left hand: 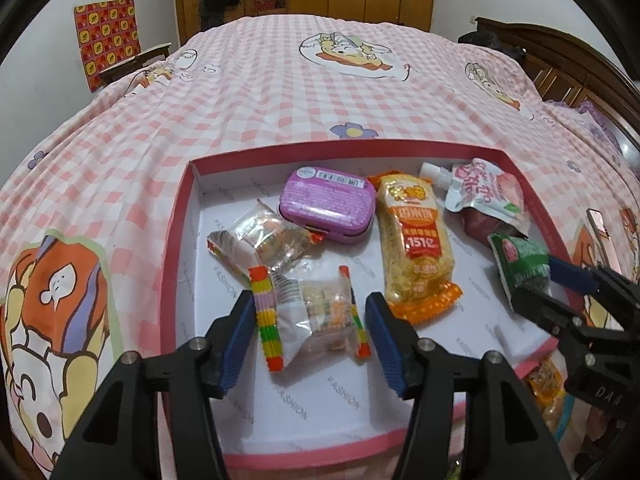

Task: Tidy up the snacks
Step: 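Carry the pastry packet and green bag into the box and open both grippers, then withdraw both grippers from the box toward the remaining snacks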

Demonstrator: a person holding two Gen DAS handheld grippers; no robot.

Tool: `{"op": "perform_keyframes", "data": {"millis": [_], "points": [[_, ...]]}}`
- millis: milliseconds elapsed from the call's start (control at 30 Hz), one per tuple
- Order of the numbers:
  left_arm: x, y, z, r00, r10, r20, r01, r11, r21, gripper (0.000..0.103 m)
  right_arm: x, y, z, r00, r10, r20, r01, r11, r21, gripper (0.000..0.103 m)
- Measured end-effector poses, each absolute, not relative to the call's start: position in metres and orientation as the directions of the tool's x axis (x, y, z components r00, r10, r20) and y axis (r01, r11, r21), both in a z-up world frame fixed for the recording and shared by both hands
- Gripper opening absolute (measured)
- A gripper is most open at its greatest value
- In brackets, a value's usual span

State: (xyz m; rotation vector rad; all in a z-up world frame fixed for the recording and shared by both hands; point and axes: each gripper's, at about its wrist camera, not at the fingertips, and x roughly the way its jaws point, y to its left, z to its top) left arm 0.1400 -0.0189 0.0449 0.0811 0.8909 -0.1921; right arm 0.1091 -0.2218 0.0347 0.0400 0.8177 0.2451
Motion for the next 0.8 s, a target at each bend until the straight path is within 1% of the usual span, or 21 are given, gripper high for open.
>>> {"op": "perform_keyframes", "data": {"millis": [333, 567, 800], "points": [[0.117, -0.016, 0.063, 0.614, -0.188, -0.767, 0.230, 0.972, -0.054, 0.060, 0.091, -0.227, 0.055, 0.694, 0.259, -0.672, -0.206, 0.965, 0.159, 0.062], [0.106, -0.013, 0.071, 0.631, -0.187, -0.753, 0.232, 0.972, -0.047, 0.061, 0.071, -0.226, 0.061, 0.700, 0.276, -0.658, -0.218, 0.961, 0.171, 0.062], [0.092, -0.007, 0.078, 0.630, -0.200, -0.750, 0.229, 0.971, -0.066, 0.061, 0.055, -0.227, 0.061, 0.690, 0.287, -0.665, -0.223, 0.958, 0.183, 0.062]]}}
